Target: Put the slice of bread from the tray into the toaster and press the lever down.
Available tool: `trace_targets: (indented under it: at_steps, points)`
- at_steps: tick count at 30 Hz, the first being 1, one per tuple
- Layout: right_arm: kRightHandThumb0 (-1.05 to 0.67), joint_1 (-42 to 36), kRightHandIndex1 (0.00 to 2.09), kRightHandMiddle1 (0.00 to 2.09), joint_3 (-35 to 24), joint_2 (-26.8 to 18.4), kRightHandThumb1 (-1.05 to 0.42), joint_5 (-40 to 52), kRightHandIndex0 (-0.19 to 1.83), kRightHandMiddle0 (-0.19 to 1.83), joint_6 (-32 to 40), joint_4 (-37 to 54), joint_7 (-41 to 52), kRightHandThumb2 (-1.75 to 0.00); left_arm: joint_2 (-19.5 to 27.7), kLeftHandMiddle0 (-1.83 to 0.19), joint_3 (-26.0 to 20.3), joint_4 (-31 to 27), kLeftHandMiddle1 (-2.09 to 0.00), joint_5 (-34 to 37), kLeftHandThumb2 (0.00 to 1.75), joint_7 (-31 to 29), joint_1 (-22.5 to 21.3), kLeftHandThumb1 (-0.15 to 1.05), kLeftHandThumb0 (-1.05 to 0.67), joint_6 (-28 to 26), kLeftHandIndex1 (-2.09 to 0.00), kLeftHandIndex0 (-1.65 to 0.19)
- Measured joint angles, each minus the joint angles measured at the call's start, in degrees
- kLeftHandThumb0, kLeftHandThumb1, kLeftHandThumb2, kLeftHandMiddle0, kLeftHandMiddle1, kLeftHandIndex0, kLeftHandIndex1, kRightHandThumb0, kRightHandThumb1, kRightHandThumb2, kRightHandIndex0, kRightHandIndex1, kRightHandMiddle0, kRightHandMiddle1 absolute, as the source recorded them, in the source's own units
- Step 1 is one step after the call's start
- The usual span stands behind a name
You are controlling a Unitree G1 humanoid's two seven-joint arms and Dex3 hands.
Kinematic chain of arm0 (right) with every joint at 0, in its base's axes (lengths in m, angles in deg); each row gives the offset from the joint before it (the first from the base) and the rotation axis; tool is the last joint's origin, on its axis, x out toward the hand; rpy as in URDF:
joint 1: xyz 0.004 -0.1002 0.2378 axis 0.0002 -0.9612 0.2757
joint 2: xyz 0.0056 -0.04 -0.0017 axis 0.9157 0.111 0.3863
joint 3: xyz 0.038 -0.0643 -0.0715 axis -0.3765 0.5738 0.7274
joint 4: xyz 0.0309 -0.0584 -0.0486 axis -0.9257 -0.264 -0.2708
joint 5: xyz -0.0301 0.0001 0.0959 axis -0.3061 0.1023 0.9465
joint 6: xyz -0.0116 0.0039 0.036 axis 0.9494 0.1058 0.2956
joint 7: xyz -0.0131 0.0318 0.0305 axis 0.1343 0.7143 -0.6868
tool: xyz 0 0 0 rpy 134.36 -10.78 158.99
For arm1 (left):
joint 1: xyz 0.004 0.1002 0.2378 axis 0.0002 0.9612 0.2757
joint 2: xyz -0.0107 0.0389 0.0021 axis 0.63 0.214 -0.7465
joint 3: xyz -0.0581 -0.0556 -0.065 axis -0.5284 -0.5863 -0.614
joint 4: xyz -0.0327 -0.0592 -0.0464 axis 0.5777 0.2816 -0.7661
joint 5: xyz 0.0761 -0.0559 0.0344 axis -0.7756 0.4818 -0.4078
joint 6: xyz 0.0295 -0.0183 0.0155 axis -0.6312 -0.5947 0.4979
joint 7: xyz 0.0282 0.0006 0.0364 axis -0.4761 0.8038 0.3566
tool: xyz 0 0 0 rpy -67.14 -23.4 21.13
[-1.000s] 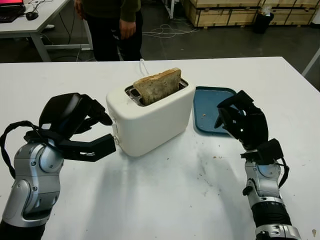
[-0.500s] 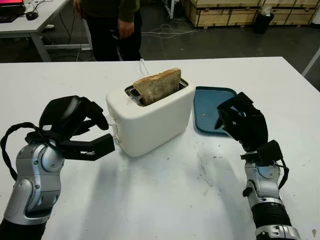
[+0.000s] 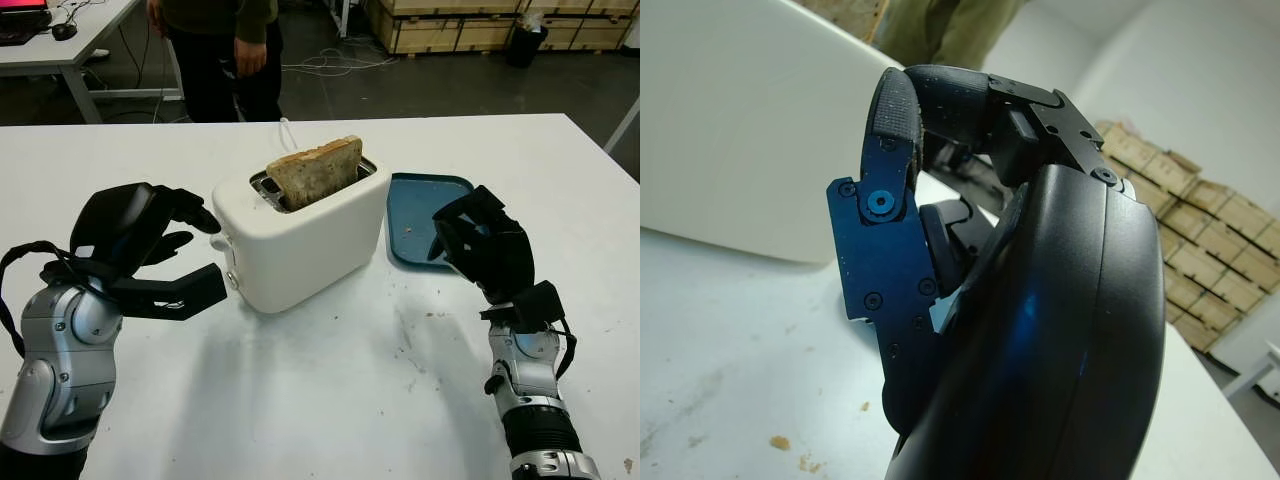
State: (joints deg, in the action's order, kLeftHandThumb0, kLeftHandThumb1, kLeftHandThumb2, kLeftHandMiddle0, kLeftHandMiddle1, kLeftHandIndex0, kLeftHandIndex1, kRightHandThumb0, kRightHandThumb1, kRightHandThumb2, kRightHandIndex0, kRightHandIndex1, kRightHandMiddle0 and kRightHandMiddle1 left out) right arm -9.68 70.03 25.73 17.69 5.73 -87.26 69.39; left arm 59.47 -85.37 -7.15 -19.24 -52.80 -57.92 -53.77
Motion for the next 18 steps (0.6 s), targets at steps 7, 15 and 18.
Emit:
trace_targets:
  at_steps: [7, 15, 18]
  points:
    - [-0.42, 0.00, 1.75, 1.75, 0.00, 0.00, -0.92, 0.01, 0.81, 0.50, 0.00, 0.00, 0.17, -0.35, 0.01, -1.04, 0.04, 0.10, -1.63, -0.01, 0.04, -0.72, -0.04, 0.92, -0.01, -0.02, -0.04, -1.09]
    - [-0.41, 0.00, 1.75, 1.75, 0.01, 0.02, -0.92, 0.05, 0.81, 0.50, -0.02, 0.05, 0.34, -0.35, 0.01, -1.05, 0.39, 0.52, -1.66, -0.16, 0.04, -0.90, -0.04, 0.92, 0.01, -0.24, -0.02, -1.08]
    - [-0.42, 0.00, 1.75, 1.75, 0.01, 0.02, -0.92, 0.07, 0.81, 0.51, -0.02, 0.05, 0.44, -0.35, 0.01, -1.04, 0.64, 0.52, -1.67, -0.26, 0.05, -1.61, -0.04, 0.92, 0.01, -0.84, -0.02, -1.07]
